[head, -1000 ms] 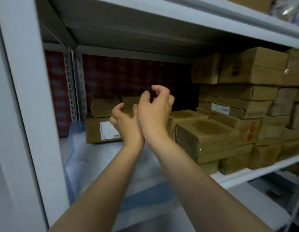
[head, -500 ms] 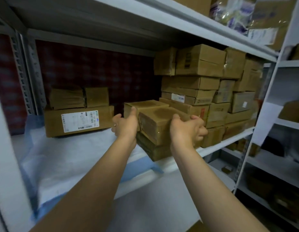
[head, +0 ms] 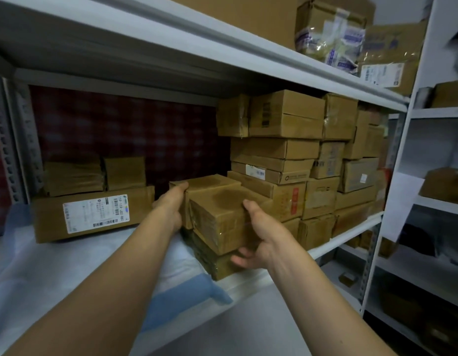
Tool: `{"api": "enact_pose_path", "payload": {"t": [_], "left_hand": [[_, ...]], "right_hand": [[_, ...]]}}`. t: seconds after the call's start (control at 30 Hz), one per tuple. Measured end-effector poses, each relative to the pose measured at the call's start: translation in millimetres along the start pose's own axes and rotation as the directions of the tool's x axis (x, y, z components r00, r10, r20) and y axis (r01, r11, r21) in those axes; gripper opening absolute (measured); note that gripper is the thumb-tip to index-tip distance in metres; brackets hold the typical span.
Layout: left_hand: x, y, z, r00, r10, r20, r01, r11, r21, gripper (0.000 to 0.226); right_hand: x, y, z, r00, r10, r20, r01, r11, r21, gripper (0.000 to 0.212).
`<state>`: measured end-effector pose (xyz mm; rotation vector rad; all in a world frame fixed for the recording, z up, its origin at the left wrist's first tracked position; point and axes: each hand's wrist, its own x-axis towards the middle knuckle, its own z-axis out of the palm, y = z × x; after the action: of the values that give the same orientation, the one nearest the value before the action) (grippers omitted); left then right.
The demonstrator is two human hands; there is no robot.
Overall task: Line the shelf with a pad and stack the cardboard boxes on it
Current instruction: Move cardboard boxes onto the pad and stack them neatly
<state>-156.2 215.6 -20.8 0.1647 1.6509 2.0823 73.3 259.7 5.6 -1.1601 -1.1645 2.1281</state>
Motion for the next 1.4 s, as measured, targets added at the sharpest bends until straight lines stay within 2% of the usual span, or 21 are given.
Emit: {"api": "enact_pose_path", "payload": {"t": [0.03, 0.07, 0.13, 0.17, 0.23, 0.3, 0.33, 0.37, 0.43, 0.47, 0.6, 0.7, 0.77, 0.87, 0.97, 1.13, 1.27, 1.4], "left_hand": [[-7.8, 0.8, 1.1, 1.000, -0.006, 0.005, 0.006, 1.000, 0.002, 0.073], [-10.8, 1.3, 1.6, 1.000, -0.017, 0.001, 0.017, 0.999, -0.029, 0.074], [-12.3, 2.4, 2.2, 0.999, -0.027, -0.038, 0.024, 0.995, -0.096, 0.092], [-10.8, 2.0, 1.5, 0.999, -0.008, -0.037, 0.003, 0.991, -0.132, 0.092], [-50.9, 10.3, 5.1, 0.999, 0.030, -0.019, -0.033, 0.986, -0.165, 0.070], [-75.7, 15.2, 5.1, 0.996, 0.088, 0.008, -0.085, 0.976, -0.200, 0.038], [-81.5, 17.6, 3.6, 0.993, 0.116, 0.028, -0.108, 0.973, -0.205, 0.032], [-85.0, 20.8, 1.5, 0.989, 0.137, 0.057, -0.121, 0.966, -0.230, 0.043], [-90.3, 26.5, -2.3, 0.980, 0.170, 0.100, -0.132, 0.942, -0.308, 0.090], [-94.1, 30.3, -5.9, 0.972, 0.210, 0.106, -0.163, 0.925, -0.342, 0.100], [-107.5, 45.4, -21.2, 0.943, 0.330, 0.050, -0.258, 0.815, -0.520, 0.107], [-120.0, 54.1, -39.8, 0.927, 0.373, 0.037, -0.278, 0.750, -0.600, 0.110], [-122.2, 55.9, -50.3, 0.916, 0.401, -0.023, -0.332, 0.723, -0.607, 0.112], [-128.3, 56.0, -65.3, 0.860, 0.464, -0.213, -0.494, 0.649, -0.578, 0.126], [-134.1, 58.2, -81.1, 0.779, 0.521, -0.347, -0.621, 0.573, -0.534, 0.119], [-141.4, 68.8, -86.2, 0.753, 0.504, -0.423, -0.658, 0.584, -0.475, 0.097], [-134.9, 81.1, -87.4, 0.725, 0.515, -0.457, -0.679, 0.644, -0.353, 0.087], [-120.8, 94.2, -89.2, 0.692, 0.492, -0.528, -0.694, 0.655, -0.299, 0.079]], "right_hand": [[1.0, -1.6, -0.6, 1.000, 0.015, 0.014, -0.015, 1.000, 0.008, 0.081], [1.5, -2.7, -1.4, 0.999, 0.027, 0.027, -0.028, 1.000, 0.014, 0.079], [3.6, -3.0, -3.2, 0.997, 0.039, 0.060, -0.041, 0.999, 0.019, 0.074], [5.8, -2.7, -3.7, 0.997, 0.033, 0.064, -0.034, 0.999, 0.023, 0.072], [9.3, -1.6, -3.1, 0.999, 0.007, 0.054, -0.009, 0.999, 0.037, 0.070], [9.0, -0.7, 0.2, 0.997, -0.051, 0.055, 0.048, 0.997, 0.058, 0.067], [7.5, -0.5, 1.9, 0.995, -0.085, 0.057, 0.081, 0.994, 0.076, 0.065], [6.1, -0.7, 3.6, 0.990, -0.125, 0.059, 0.119, 0.988, 0.100, 0.065], [6.3, -0.4, 6.3, 0.973, -0.222, 0.069, 0.212, 0.968, 0.133, 0.067], [6.2, 0.7, 8.1, 0.960, -0.266, 0.083, 0.252, 0.956, 0.149, 0.068], [2.1, 5.0, 13.2, 0.932, -0.343, 0.116, 0.318, 0.929, 0.192, 0.059], [-2.4, 9.1, 21.8, 0.919, -0.341, 0.197, 0.276, 0.915, 0.295, 0.042], [-4.6, 12.5, 31.1, 0.905, -0.337, 0.260, 0.239, 0.908, 0.345, 0.037], [-8.5, 16.6, 47.6, 0.898, -0.317, 0.305, 0.186, 0.902, 0.391, 0.038], [-10.6, 19.6, 63.7, 0.902, -0.287, 0.324, 0.141, 0.902, 0.407, 0.035], [-8.9, 11.9, 94.4, 0.885, -0.310, 0.348, 0.183, 0.918, 0.353, 0.035], [1.7, -5.4, 113.2, 0.836, -0.322, 0.445, 0.200, 0.933, 0.300, 0.038], [20.0, -30.1, 131.6, 0.763, -0.317, 0.564, 0.226, 0.947, 0.226, 0.033]]}}
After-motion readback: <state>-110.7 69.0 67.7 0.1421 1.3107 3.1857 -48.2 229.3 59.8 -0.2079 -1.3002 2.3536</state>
